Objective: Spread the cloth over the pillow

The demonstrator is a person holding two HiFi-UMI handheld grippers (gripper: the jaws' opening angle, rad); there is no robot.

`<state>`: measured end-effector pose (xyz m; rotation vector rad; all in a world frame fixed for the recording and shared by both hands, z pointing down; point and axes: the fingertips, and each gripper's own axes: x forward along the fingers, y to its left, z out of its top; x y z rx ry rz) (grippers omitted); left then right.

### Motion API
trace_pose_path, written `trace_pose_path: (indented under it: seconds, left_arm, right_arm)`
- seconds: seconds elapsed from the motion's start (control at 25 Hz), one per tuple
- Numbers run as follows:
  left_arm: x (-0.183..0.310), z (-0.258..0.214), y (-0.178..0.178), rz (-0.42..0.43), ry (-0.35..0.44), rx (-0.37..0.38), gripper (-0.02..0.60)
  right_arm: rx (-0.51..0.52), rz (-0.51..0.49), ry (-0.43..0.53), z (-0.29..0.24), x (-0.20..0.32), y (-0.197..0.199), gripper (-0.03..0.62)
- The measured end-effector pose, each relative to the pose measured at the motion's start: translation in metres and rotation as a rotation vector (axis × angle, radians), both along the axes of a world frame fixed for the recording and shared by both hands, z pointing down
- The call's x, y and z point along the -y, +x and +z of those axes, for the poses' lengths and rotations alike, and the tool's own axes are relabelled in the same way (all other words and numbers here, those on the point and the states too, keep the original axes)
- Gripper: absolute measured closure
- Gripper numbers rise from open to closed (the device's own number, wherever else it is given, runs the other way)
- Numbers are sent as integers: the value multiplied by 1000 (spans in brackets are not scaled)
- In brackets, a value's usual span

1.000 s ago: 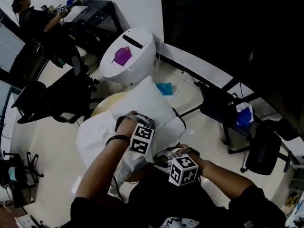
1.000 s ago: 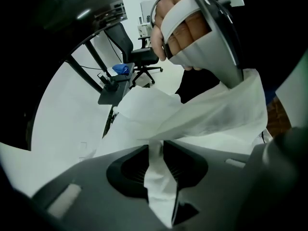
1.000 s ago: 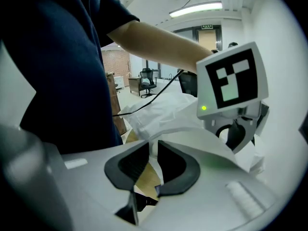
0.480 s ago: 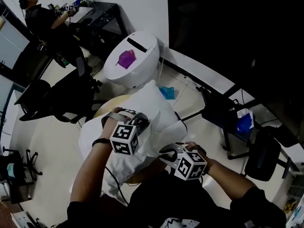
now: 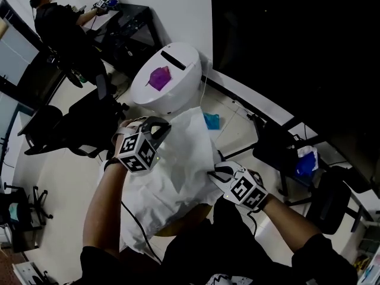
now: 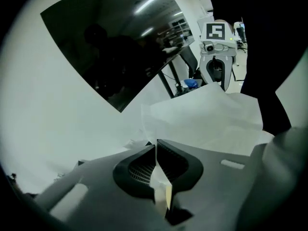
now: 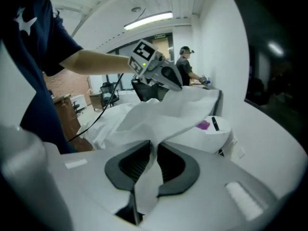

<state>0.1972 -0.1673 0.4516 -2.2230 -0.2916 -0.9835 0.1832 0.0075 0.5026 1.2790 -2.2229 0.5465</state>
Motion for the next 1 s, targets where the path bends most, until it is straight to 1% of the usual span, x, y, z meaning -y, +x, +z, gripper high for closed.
trace_pose_path:
  seconds: [0.08,0.2,0.32,0.44,0.6,0.76,0.88,1.0]
  left_arm:
    - [17,1,13,-34,-12,-20,578]
    - [41,11,35,-69,-34,-30,578]
    - [64,29,54,-107,-68,-18,578]
    - [84,48,70,-140,-92,2,578]
    - [110,74,85,-171,-94,36,578]
    - [134,101,88,-200,-96,84,578]
    - [147,123,88,-214,-103,119,578]
    - [158,146,85,-221,-116,159,578]
  right_arm:
    - [30,64,-9,1,13,22,540]
    - [32,127,-16,7,34,51,545]
    - [16,175,-31,16,55,79,549]
    - [4,202,-50,28,75,101,551]
    - [-24,224,-87,52,98,129,554]
    - [-40,230,-120,76,124,150,556]
    - [-47,218,-162,97,139,159,556]
    - [-68,189,-206,120,149,160,557]
